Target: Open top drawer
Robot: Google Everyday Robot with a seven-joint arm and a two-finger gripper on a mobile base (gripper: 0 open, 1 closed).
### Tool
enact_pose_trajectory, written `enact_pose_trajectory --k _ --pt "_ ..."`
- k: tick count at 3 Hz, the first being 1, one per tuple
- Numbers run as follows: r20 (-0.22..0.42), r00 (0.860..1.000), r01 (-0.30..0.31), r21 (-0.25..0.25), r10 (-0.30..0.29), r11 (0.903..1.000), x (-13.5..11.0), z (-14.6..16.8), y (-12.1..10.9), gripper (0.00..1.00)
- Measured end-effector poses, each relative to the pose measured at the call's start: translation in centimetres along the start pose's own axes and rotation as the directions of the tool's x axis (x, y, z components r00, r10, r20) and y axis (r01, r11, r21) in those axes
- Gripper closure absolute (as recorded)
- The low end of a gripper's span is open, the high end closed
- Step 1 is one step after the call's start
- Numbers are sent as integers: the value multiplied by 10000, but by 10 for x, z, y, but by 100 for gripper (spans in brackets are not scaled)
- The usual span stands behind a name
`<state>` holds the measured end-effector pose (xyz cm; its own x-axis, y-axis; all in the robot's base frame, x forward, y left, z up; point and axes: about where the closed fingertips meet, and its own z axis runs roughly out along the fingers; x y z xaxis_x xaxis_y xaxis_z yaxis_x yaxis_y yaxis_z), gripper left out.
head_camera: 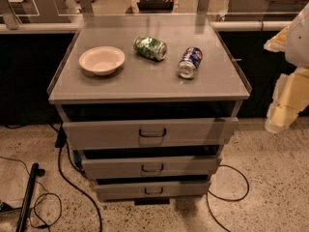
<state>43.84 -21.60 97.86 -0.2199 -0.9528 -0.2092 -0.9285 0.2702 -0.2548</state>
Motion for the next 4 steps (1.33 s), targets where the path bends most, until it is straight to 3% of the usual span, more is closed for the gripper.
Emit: enact_pose_trajectory --k 1,2,3,4 --pt "81 10000 -9 28 9 10000 -2 3 3 0" --pt "845 9963 162 -123 -151 9998 -6 22 16 0" --pt "2242 9745 145 -185 -100 9997 1 53 28 0" --pt "3846 9231 12 35 -25 10000 7 82 38 0"
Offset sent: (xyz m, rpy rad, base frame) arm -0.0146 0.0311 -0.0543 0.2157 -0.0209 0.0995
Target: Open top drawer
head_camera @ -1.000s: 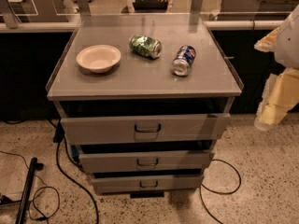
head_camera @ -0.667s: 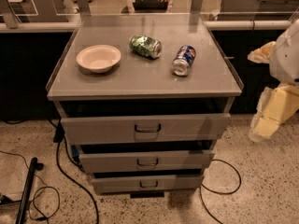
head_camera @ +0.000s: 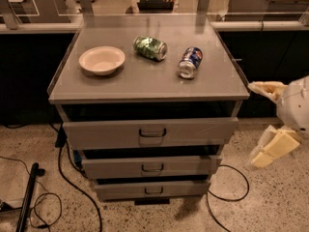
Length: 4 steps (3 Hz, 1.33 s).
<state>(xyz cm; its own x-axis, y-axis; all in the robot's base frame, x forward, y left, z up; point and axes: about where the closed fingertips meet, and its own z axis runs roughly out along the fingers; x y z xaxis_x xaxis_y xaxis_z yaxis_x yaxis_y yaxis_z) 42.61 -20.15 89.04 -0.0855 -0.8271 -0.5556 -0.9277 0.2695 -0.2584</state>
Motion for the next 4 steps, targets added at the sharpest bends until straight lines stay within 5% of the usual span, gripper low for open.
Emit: enact_pose_trajectory --k 1,2,4 --pt "1186 9929 -117 -141 133 9998 -3 28 16 0" --pt "1142 9934 -60 -211 83 9998 -3 32 18 0" --pt "669 9978 39 -833 17 9965 6 94 21 0"
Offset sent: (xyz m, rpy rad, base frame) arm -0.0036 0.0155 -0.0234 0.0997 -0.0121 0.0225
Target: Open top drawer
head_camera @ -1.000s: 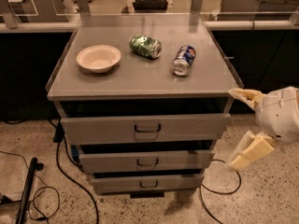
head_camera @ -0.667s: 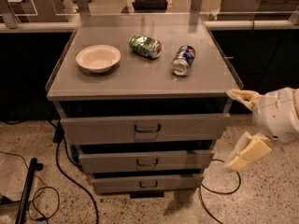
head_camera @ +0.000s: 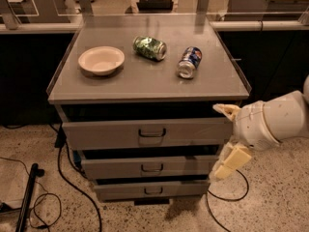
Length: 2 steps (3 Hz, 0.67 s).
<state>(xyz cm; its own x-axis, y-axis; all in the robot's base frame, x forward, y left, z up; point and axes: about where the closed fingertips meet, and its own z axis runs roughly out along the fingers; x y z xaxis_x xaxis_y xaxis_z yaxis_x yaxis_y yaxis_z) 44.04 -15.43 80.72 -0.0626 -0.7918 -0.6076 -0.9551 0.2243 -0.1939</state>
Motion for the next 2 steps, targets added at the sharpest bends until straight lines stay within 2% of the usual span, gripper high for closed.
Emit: enact_pose_trajectory --k 1,2 --pt "-185 9998 -56 -122 54 9999 9 27 -5 0" --pt "-451 9989 129 142 -122 9998 15 48 -15 0"
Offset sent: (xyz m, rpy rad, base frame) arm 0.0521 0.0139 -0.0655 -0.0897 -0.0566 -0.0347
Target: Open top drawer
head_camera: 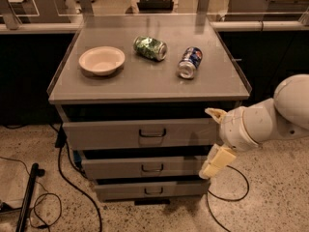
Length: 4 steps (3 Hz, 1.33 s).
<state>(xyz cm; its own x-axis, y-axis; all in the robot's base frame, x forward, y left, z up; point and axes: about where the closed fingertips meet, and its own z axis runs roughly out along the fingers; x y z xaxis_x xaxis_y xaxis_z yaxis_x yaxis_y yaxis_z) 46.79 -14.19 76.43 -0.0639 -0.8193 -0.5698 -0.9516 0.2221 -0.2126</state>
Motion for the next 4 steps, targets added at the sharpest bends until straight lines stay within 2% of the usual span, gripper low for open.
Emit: enact_pose_trajectory --k 1,2,4 --pt "75 9997 232 387 -235 9990 2 21 -18 0" --pt "75 9997 232 387 -235 9990 2 21 -18 0" --pt "560 9984 76 -331 -57 9994 14 72 -34 0"
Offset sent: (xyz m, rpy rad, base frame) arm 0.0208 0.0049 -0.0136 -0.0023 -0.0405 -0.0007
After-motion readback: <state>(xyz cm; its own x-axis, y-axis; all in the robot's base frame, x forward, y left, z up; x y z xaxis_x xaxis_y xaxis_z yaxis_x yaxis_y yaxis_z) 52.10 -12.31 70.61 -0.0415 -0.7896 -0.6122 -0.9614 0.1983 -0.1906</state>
